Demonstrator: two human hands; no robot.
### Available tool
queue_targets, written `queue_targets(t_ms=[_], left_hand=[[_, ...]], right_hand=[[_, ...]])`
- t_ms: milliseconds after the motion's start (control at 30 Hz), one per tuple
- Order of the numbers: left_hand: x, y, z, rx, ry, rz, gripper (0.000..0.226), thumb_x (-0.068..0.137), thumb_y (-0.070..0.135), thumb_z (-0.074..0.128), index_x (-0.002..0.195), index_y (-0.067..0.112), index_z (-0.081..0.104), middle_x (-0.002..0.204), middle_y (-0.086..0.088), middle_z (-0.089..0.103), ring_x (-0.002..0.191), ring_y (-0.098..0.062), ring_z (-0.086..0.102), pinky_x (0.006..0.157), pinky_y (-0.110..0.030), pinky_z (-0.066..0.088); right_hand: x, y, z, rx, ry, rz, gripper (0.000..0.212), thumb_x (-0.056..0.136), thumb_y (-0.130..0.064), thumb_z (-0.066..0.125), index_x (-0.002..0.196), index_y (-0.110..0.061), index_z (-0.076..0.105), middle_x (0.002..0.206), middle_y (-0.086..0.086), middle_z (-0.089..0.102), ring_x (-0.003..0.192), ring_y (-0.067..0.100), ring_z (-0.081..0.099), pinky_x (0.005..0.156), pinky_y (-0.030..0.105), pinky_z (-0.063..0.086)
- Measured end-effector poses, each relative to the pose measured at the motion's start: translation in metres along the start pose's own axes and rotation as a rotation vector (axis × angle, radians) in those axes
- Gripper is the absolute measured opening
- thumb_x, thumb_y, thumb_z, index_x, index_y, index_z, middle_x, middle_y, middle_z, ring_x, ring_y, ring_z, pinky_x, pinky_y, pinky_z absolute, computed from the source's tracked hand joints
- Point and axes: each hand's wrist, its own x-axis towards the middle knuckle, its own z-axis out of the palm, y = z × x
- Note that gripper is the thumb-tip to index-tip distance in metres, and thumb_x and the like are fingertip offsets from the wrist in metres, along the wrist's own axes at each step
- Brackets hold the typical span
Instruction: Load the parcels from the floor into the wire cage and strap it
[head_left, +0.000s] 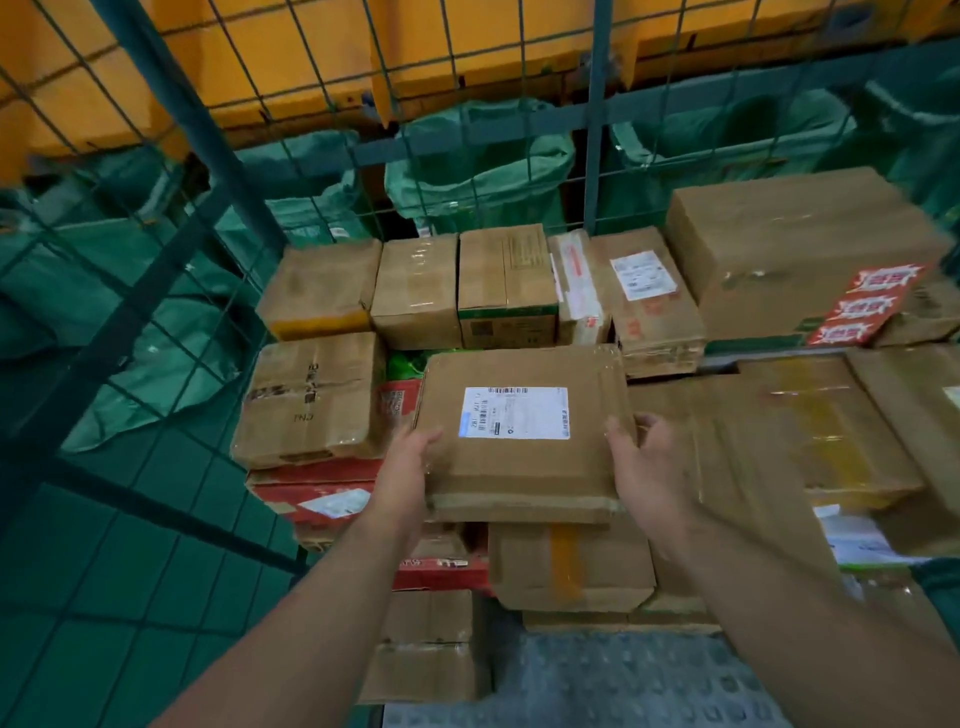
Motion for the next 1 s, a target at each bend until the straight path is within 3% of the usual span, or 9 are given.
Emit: queue_targets(t_ms=[133,200,367,500,667,733,800,900,1000], left_hand=[[0.023,-0.005,0.004,0.003,0.017,0.014,0.041,0.084,0.047,0.065,0.126,0.045,0.061,0.125,0.004,0.067,0.114,-0.024,0.062,0.098,-0.056,0.052],[0.031,-0.003,0.006,0.002,0.045,0.014,0.062,0.068,0.061,0.070,0.127,0.046,0.060,0.128,0.003,0.066,0.117,-0.026,0.061,0.098,-0.059,0.051],[0.052,-0.001,0.001,-0.059,0.038,-0.014,0.085,0.055,0.069,0.074,0.134,0.042,0.057,0.130,0.001,0.065,0.119,-0.029,0.061,0.097,-0.060,0.051],[0.035,-0.009,-0.014,0.004,0.067,0.002,0.097,0.058,0.066,0.074,0.146,0.037,0.048,0.138,0.000,0.058,0.125,-0.028,0.055,0.106,-0.058,0.045],[-0.022,-0.017,-0.036,0.254,0.120,0.018,0.060,0.093,0.051,0.062,0.144,0.025,0.046,0.137,0.000,0.054,0.124,-0.027,0.051,0.102,-0.048,0.040],[-0.045,-0.024,-0.045,0.334,0.081,0.028,0.039,0.093,0.053,0.057,0.125,0.030,0.057,0.128,0.003,0.061,0.117,-0.023,0.055,0.104,-0.046,0.041],[-0.065,-0.033,-0.048,0.406,0.012,0.033,0.025,0.094,0.048,0.058,0.109,0.029,0.063,0.118,0.002,0.067,0.108,-0.021,0.061,0.101,-0.048,0.048],[-0.095,-0.056,-0.032,0.413,-0.188,-0.012,0.016,0.101,0.029,0.058,0.104,0.017,0.066,0.110,-0.007,0.073,0.096,-0.021,0.067,0.082,-0.037,0.053],[-0.125,-0.091,-0.005,0.450,-0.346,-0.076,0.015,0.102,0.025,0.054,0.100,0.016,0.066,0.100,-0.004,0.071,0.090,-0.020,0.066,0.084,-0.036,0.049]], right_hand=[[0.029,0.006,0.009,-0.075,0.016,-0.083,0.042,0.107,-0.040,0.044,0.140,-0.013,0.040,0.109,-0.010,0.060,0.093,0.002,0.057,0.073,0.020,0.045],[0.037,0.008,0.013,-0.111,0.030,-0.107,0.043,0.107,-0.042,0.043,0.140,-0.015,0.038,0.112,-0.008,0.060,0.100,0.012,0.060,0.078,0.025,0.046],[0.044,0.007,0.020,-0.154,0.014,-0.087,0.046,0.107,-0.047,0.038,0.143,-0.018,0.032,0.115,-0.002,0.059,0.099,0.017,0.058,0.068,0.024,0.041],[0.045,0.003,0.019,-0.187,-0.114,-0.011,0.063,0.103,-0.059,0.037,0.152,-0.025,0.018,0.130,0.004,0.057,0.111,0.022,0.059,0.089,0.034,0.049],[0.021,-0.003,-0.009,-0.376,-0.224,0.039,0.106,0.071,-0.100,0.030,0.159,-0.048,0.003,0.166,0.000,0.027,0.149,0.030,0.033,0.121,0.054,0.030],[-0.006,-0.001,-0.017,-0.334,-0.110,0.001,0.092,0.087,-0.086,0.034,0.163,-0.040,0.008,0.168,0.001,0.023,0.153,0.031,0.025,0.123,0.054,0.024],[-0.044,0.000,-0.025,-0.245,0.001,-0.038,0.081,0.094,-0.074,0.039,0.161,-0.030,0.026,0.161,0.006,0.037,0.148,0.032,0.035,0.118,0.052,0.033],[-0.109,0.022,-0.042,-0.161,0.010,0.028,0.065,0.100,-0.065,0.039,0.149,-0.024,0.045,0.144,0.002,0.053,0.137,0.032,0.049,0.109,0.048,0.042],[-0.167,0.067,-0.053,-0.070,0.054,0.121,0.047,0.099,-0.064,0.041,0.125,-0.030,0.059,0.131,0.001,0.065,0.123,0.026,0.060,0.110,0.049,0.044]])
